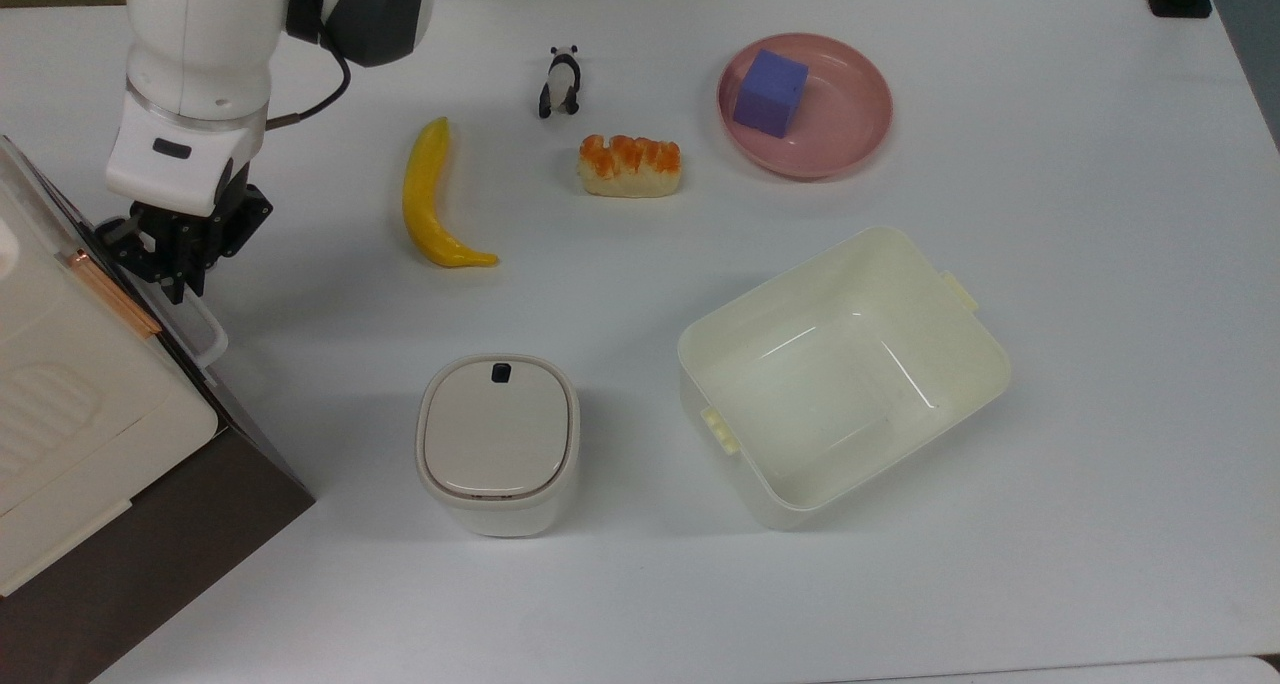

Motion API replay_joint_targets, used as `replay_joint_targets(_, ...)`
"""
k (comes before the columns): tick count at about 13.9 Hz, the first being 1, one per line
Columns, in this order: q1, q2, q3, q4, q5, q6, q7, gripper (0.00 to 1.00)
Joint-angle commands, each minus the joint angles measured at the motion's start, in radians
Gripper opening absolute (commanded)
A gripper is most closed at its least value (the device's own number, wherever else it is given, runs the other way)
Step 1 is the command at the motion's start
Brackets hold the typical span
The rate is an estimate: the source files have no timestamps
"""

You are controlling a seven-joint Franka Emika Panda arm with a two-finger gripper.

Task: Slide open the drawer
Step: 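Pull the handle outward to slide the brown drawer open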

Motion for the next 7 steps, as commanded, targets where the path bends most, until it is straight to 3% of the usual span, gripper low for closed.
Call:
replay_joint_targets(1, 0.012, -0.057, -0.002, -0.072, -0.026, 0.013, 0.025, 0.0)
replay_joint_targets(7, 0.043, -0.201, 0.004, -0.261, -0.025, 0.013, 0.032, 0.0)
